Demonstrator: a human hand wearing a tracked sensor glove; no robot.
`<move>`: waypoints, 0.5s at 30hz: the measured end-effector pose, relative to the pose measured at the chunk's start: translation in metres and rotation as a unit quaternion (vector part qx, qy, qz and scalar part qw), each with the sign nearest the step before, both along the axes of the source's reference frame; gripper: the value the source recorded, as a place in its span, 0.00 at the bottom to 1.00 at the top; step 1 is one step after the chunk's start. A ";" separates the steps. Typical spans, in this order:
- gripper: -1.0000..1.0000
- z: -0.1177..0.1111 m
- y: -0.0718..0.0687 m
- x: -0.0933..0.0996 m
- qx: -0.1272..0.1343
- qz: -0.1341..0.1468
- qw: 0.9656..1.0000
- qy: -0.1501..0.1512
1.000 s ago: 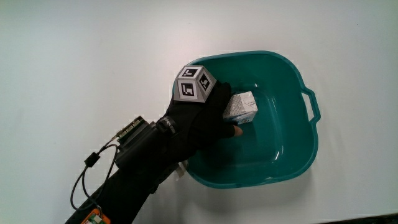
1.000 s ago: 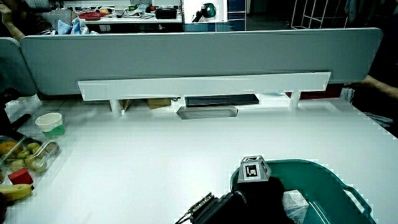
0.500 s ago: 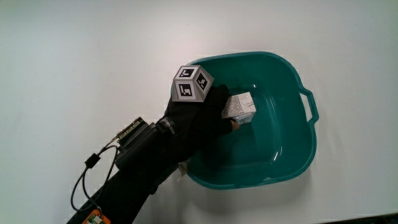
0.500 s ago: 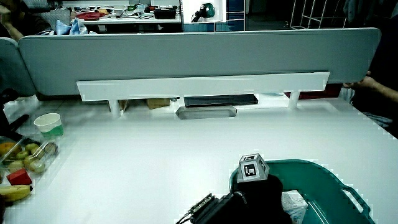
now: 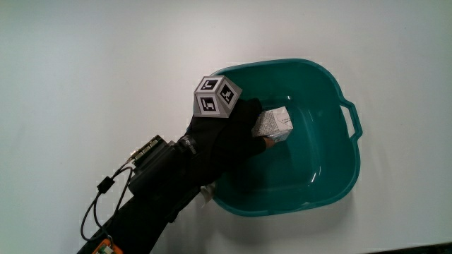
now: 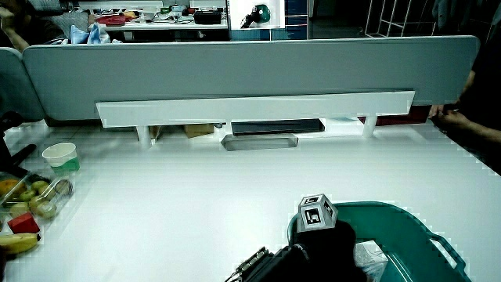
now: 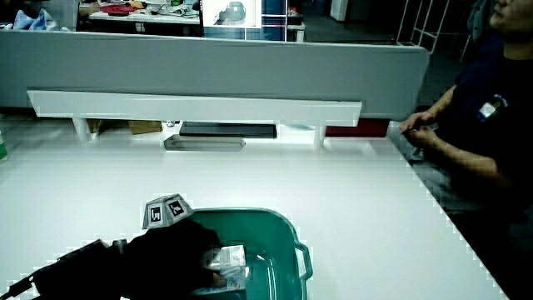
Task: Pick milk from plate
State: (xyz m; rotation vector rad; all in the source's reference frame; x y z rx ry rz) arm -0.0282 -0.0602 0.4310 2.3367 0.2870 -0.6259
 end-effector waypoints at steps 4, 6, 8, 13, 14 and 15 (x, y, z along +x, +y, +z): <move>1.00 -0.002 -0.001 -0.002 0.001 -0.005 1.000 0.018; 1.00 -0.009 -0.001 -0.003 0.005 -0.006 1.000 0.019; 1.00 -0.013 -0.002 -0.004 0.013 -0.006 1.000 0.028; 1.00 -0.031 -0.001 -0.006 0.036 -0.003 0.999 0.025; 1.00 -0.035 -0.001 -0.006 0.041 -0.001 0.999 0.020; 1.00 -0.037 -0.001 -0.007 0.050 0.000 0.998 0.024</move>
